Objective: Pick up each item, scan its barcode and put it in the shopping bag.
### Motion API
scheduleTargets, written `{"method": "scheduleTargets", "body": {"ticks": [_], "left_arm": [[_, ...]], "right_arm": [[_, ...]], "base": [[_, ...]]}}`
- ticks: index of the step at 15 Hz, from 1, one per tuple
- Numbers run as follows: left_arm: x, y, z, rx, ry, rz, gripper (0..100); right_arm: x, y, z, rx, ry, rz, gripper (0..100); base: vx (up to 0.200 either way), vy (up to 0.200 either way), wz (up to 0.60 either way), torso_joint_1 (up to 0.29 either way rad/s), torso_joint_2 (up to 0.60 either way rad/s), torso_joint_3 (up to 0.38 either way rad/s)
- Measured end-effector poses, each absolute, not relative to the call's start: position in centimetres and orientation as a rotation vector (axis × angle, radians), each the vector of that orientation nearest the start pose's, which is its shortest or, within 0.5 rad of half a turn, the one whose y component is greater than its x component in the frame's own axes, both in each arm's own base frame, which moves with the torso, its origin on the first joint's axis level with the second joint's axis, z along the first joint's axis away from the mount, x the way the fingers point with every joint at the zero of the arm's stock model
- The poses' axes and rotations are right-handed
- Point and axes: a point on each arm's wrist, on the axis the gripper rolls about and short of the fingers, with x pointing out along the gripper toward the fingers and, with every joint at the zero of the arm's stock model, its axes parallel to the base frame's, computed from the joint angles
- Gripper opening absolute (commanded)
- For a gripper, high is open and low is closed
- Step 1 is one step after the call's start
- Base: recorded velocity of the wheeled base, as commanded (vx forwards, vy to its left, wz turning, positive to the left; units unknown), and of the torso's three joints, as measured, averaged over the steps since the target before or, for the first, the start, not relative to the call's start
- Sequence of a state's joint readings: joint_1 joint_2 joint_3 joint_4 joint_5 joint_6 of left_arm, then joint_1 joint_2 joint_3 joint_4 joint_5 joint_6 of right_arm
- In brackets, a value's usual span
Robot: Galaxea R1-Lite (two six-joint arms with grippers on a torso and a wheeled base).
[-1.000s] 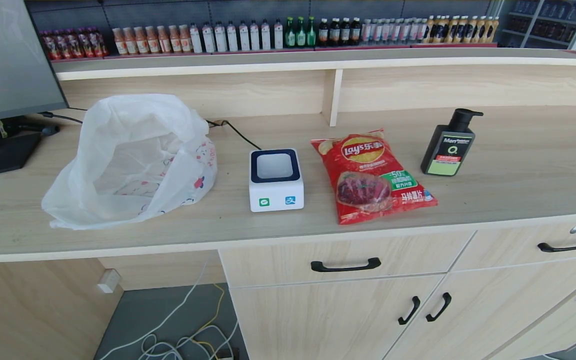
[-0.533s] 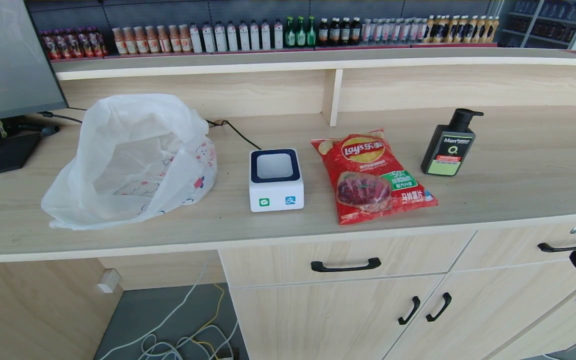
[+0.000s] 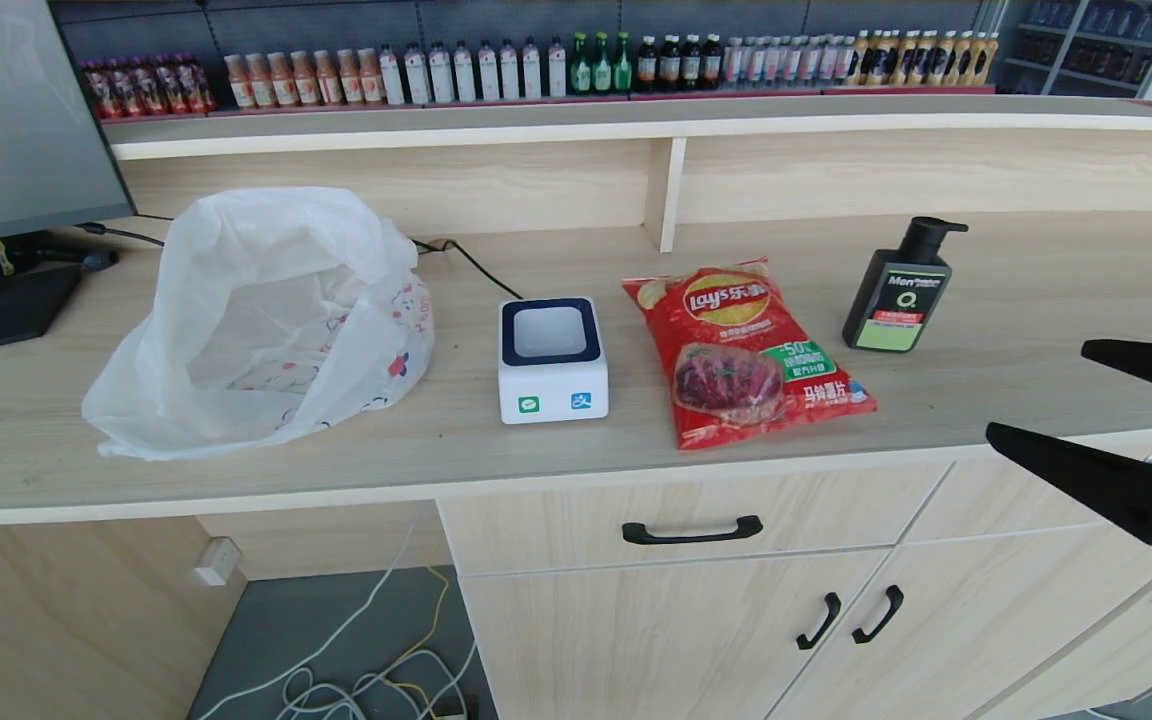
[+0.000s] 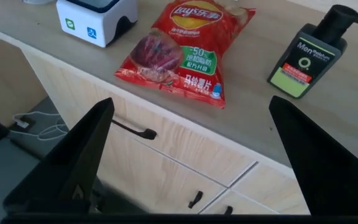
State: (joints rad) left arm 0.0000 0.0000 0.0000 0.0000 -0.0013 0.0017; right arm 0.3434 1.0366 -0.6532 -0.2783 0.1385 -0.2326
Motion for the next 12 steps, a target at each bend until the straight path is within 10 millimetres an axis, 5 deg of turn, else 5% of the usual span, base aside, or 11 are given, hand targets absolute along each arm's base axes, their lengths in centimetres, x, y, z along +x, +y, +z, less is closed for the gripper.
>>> {"method": "scheduleTargets", "body": {"ticks": [6, 12], "left_arm": [[-2.3, 0.0, 7.5, 0.002, 0.0, -0.001, 100], [-2.3, 0.0, 7.5, 0.002, 0.0, 0.0, 100]], "right_arm": [[17.0, 8.0, 24.7, -0.235, 0.122, 0.5, 100], [20.2, 13.8, 26.2, -0.053, 0.199, 0.441, 100]], "base": [[0.0, 0.0, 0.0, 0.0, 0.0, 0.0], [0.0, 0.0, 0.0, 0.0, 0.0, 0.0]]}}
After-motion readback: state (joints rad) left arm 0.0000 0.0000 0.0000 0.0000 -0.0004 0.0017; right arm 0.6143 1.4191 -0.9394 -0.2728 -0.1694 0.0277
